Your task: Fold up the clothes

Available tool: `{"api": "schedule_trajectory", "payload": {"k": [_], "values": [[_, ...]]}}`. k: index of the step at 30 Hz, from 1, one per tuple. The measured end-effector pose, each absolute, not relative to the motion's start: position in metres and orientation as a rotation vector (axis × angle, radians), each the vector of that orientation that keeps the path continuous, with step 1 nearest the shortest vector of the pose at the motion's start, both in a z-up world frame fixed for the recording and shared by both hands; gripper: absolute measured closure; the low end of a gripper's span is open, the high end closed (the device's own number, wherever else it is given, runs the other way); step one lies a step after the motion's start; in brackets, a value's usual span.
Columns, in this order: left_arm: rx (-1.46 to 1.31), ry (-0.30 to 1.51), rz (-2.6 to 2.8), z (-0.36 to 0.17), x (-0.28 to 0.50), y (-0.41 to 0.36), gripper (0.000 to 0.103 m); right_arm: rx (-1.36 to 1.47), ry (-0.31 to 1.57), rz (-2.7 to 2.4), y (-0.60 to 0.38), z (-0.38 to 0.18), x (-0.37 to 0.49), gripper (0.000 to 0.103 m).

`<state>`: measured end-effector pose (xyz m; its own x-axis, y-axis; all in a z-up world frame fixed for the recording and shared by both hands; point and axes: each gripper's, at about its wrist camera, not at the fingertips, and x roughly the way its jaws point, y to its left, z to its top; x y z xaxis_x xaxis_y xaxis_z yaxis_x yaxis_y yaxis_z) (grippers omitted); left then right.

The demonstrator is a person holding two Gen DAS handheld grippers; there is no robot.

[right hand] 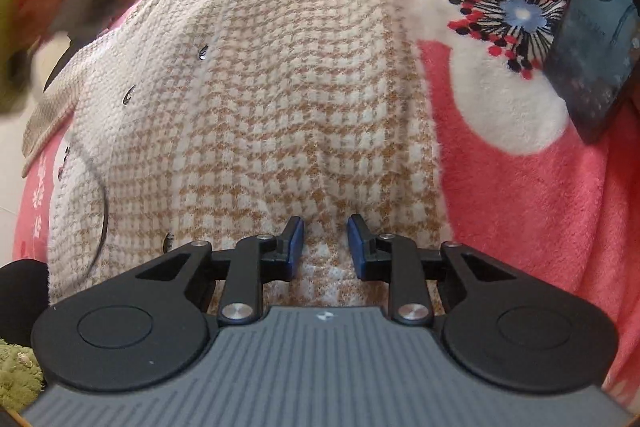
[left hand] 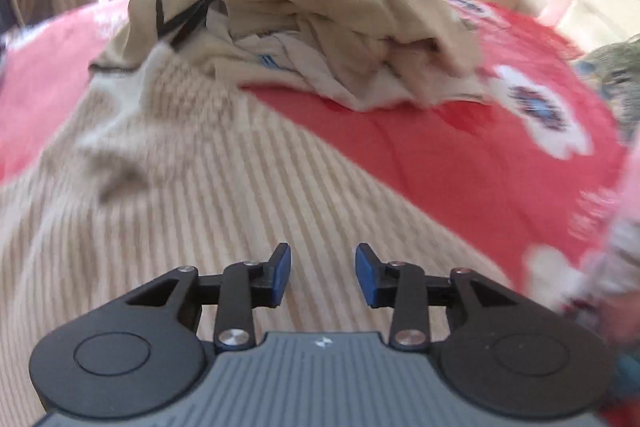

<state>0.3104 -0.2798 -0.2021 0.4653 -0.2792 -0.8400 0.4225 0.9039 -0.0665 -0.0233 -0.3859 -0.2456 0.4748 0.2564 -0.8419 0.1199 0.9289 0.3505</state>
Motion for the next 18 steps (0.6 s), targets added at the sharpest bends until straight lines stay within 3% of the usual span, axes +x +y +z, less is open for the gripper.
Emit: {"api": "schedule_trajectory", "payload": {"k": [3, 8, 13, 18], "values": [[0.254, 0.991, -0.378, -0.224, 0.340, -0.302, 0.067, 0.396, 1.079, 0.089, -0.387, -0.246, -0.021, 0.081], [0.273, 0.994, -0.357, -0.209, 0.346, -0.323, 0.069, 0.420, 1.078, 0.091, -0.387, -0.248, -0.018, 0.081], [0.380, 0.965, -0.581, -0.188, 0.290, -0.350, 0.066, 0.442, 1.080, 0.099, -0.392, -0.246, -0.021, 0.081], [0.640, 0.903, -0.681, -0.227, 0.226, -0.383, 0.063, 0.464, 1.075, 0.101, -0.394, -0.247, -0.022, 0.081]]}}
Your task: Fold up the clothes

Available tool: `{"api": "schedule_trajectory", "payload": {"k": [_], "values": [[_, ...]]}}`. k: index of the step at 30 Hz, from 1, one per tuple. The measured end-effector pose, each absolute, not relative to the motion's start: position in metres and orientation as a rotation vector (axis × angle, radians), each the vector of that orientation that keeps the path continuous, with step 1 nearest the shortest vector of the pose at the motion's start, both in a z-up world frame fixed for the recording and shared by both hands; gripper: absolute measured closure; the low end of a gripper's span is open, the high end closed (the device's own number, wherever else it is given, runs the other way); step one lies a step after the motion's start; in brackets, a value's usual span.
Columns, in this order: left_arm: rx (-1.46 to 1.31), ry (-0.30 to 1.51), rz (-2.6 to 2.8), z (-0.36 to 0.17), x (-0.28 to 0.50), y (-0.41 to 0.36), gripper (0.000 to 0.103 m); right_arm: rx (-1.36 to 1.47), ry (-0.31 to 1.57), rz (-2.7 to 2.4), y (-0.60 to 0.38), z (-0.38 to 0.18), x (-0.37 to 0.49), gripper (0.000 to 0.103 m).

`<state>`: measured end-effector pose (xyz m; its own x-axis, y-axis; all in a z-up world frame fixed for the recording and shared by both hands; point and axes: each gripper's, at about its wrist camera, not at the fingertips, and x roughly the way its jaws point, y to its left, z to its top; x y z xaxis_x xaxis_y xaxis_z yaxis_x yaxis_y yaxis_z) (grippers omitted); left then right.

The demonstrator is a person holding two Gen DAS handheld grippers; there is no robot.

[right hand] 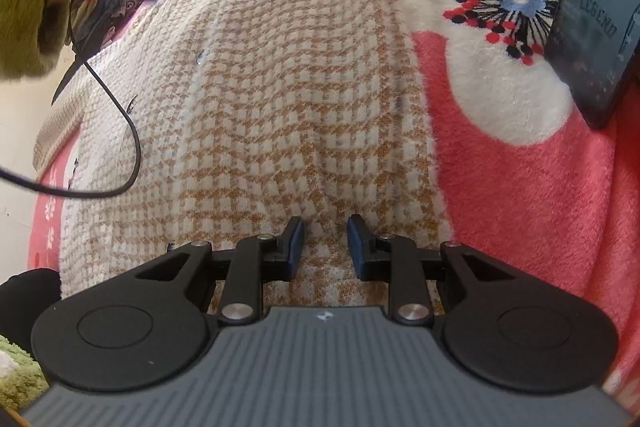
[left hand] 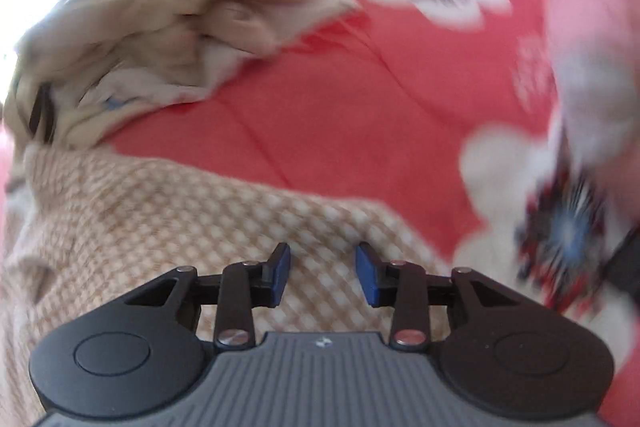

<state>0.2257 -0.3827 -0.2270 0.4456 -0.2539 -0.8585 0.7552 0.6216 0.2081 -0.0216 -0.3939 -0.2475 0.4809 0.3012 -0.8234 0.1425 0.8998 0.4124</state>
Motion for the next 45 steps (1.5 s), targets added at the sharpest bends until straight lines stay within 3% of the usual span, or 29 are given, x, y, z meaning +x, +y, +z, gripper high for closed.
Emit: {"api": "schedule_trajectory", "payload": {"k": [5, 12, 16, 21, 30, 37, 45], "values": [[0.607, 0.902, -0.643, -0.231, 0.226, -0.385, 0.062, 0.460, 1.074, 0.099, -0.389, -0.248, -0.021, 0.081], [0.408, 1.035, -0.655, -0.176, 0.214, -0.323, 0.060, 0.464, 1.058, 0.089, -0.388, -0.238, -0.022, 0.081], [0.325, 1.134, -0.832, -0.164, 0.156, -0.276, 0.057, 0.432, 1.031, 0.041, -0.390, -0.219, -0.032, 0.079], [0.364, 1.208, -0.910, -0.194, 0.080, -0.248, 0.059, 0.348, 1.149, -0.017, -0.392, -0.235, -0.025, 0.080], [0.321, 1.140, -1.017, -0.189, 0.039, -0.216, 0.057, 0.236, 1.122, -0.003, -0.368, -0.183, -0.033, 0.079], [0.437, 1.089, -1.037, -0.207, 0.007, -0.205, 0.057, 0.338, 1.305, -0.038, -0.348, -0.219, -0.027, 0.080], [0.118, 1.130, -0.814, -0.169, 0.031, -0.113, 0.054, 0.209, 1.220, -0.039, -0.308, -0.165, -0.017, 0.079]]}}
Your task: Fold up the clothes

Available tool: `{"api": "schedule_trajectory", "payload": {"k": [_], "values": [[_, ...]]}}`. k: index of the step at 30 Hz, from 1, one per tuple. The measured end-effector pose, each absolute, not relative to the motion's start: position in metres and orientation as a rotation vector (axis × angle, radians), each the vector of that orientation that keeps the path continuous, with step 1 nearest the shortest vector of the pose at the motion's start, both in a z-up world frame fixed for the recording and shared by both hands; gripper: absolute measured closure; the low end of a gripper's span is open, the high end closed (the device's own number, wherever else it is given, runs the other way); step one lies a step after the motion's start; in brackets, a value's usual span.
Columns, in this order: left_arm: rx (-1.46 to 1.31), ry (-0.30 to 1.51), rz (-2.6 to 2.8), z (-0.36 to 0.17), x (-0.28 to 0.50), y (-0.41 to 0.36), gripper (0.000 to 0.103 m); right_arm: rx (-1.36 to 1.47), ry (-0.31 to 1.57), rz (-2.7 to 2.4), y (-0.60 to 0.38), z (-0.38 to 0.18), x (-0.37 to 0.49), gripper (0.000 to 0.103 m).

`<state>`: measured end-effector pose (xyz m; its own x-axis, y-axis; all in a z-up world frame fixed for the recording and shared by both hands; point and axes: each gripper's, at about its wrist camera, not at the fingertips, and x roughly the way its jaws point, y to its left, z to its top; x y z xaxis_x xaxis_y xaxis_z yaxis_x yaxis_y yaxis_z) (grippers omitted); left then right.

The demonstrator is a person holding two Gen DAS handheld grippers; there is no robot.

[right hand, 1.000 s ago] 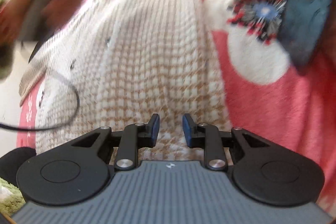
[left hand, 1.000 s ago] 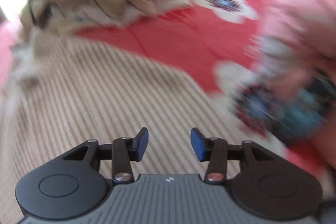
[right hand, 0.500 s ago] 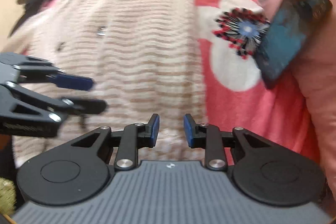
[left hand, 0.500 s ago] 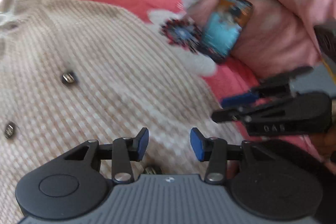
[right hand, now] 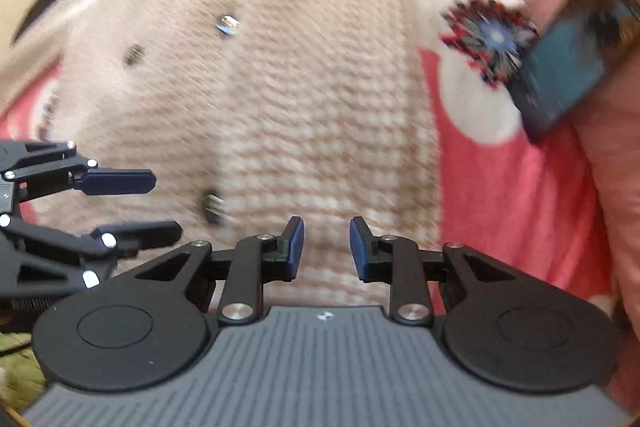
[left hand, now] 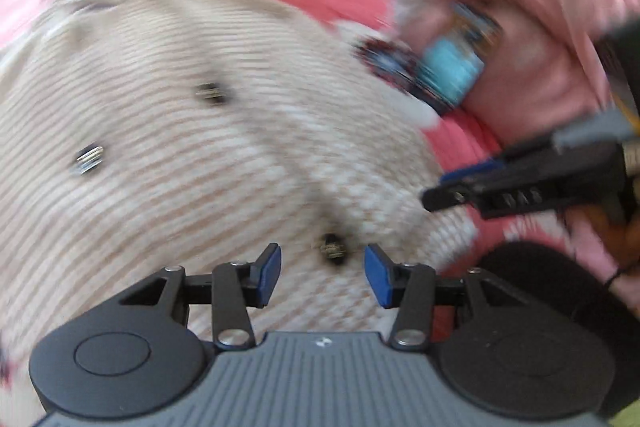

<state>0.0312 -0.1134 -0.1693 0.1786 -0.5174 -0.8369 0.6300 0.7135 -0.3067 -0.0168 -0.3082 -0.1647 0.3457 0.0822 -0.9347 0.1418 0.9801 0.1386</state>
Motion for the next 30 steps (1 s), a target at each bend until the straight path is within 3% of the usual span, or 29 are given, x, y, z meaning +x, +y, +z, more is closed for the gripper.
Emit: {"api": "schedule_trajectory", "payload": {"k": [16, 24, 30], "values": [[-0.547, 0.995, -0.028, -0.141, 0.071, 0.191, 0.044, 0.147, 1.067, 0.347, -0.127, -0.137, 0.083, 0.078], [-0.920, 0.853, 0.309, -0.175, 0.074, 0.335, 0.038, 0.092, 1.019, 0.596, -0.004, -0.101, 0.156, 0.077], [-0.980, 0.790, 0.421, -0.203, 0.104, 0.399, 0.038, 0.168, 1.043, 0.729, 0.082, -0.093, 0.219, 0.071]]}}
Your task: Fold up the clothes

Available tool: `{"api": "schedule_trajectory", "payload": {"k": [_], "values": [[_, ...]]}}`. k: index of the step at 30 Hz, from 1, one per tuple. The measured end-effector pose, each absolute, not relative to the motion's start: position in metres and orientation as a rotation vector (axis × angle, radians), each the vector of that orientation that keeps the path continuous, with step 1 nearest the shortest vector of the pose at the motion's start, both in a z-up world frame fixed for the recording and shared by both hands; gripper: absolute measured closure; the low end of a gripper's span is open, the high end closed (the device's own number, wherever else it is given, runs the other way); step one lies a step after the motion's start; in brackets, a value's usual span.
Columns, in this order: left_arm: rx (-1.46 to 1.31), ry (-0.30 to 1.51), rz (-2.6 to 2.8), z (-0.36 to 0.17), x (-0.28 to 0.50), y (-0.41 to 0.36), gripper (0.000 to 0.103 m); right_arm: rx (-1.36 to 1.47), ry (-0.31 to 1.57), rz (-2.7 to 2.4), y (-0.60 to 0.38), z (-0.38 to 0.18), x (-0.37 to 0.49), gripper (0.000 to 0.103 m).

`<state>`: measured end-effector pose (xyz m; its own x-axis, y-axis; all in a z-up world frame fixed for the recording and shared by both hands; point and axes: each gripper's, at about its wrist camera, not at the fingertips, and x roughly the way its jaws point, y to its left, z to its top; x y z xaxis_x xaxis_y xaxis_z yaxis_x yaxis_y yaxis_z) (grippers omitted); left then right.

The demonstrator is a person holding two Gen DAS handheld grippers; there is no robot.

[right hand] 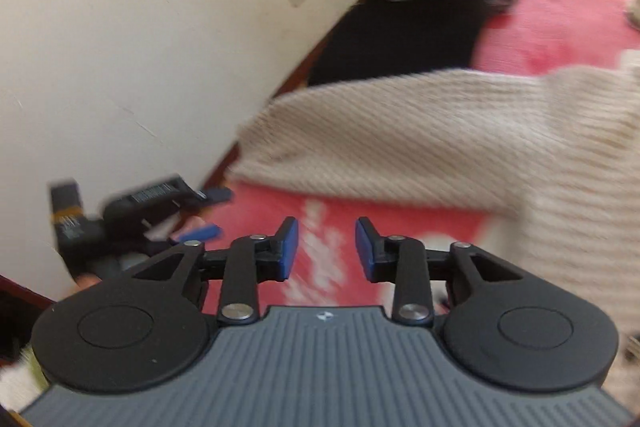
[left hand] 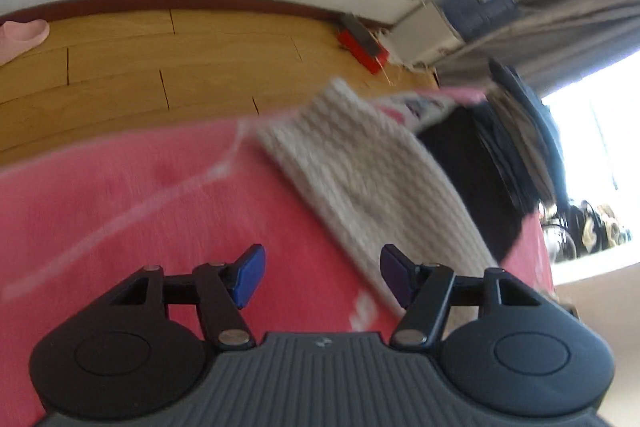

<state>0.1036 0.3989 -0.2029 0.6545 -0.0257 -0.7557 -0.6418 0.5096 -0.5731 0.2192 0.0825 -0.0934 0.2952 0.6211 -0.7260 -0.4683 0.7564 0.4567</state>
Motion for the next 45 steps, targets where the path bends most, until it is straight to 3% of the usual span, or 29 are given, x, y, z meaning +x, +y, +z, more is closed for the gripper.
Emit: {"api": "schedule_trajectory", "payload": {"k": [2, 7, 10, 22, 24, 25, 28, 35, 45], "values": [[-0.910, 0.807, 0.405, -0.208, 0.118, 0.410, 0.038, 0.102, 1.014, 0.770, 0.115, -0.094, 0.236, 0.070], [-0.778, 0.858, 0.324, -0.223, 0.141, 0.421, 0.038, -0.226, 0.866, 0.945, 0.204, -0.096, 0.267, 0.052], [-0.749, 0.859, 0.297, -0.233, 0.145, 0.420, 0.041, -0.382, 0.808, 1.038, 0.254, -0.106, 0.287, 0.049], [-0.652, 0.832, 0.258, -0.245, 0.156, 0.408, 0.076, -0.726, 0.859, 1.124, 0.377, -0.184, 0.335, 0.048], [-0.612, 0.828, 0.267, -0.240, 0.158, 0.401, 0.080, -0.730, 0.910, 1.125, 0.380, -0.193, 0.339, 0.054], [-0.594, 0.822, 0.274, -0.238, 0.159, 0.398, 0.082, -0.711, 0.923, 1.129, 0.377, -0.193, 0.338, 0.067], [-0.550, 0.794, 0.289, -0.227, 0.160, 0.387, 0.086, -0.661, 0.894, 1.133, 0.364, -0.183, 0.335, 0.087], [-0.444, 0.615, 0.216, -0.142, 0.133, 0.345, 0.089, -0.331, 0.750, 1.164, 0.280, -0.100, 0.324, 0.090], [-0.149, 0.370, -0.203, -0.004, 0.074, 0.181, 0.089, -0.083, 0.422, 1.009, 0.006, 0.035, 0.244, 0.090]]}}
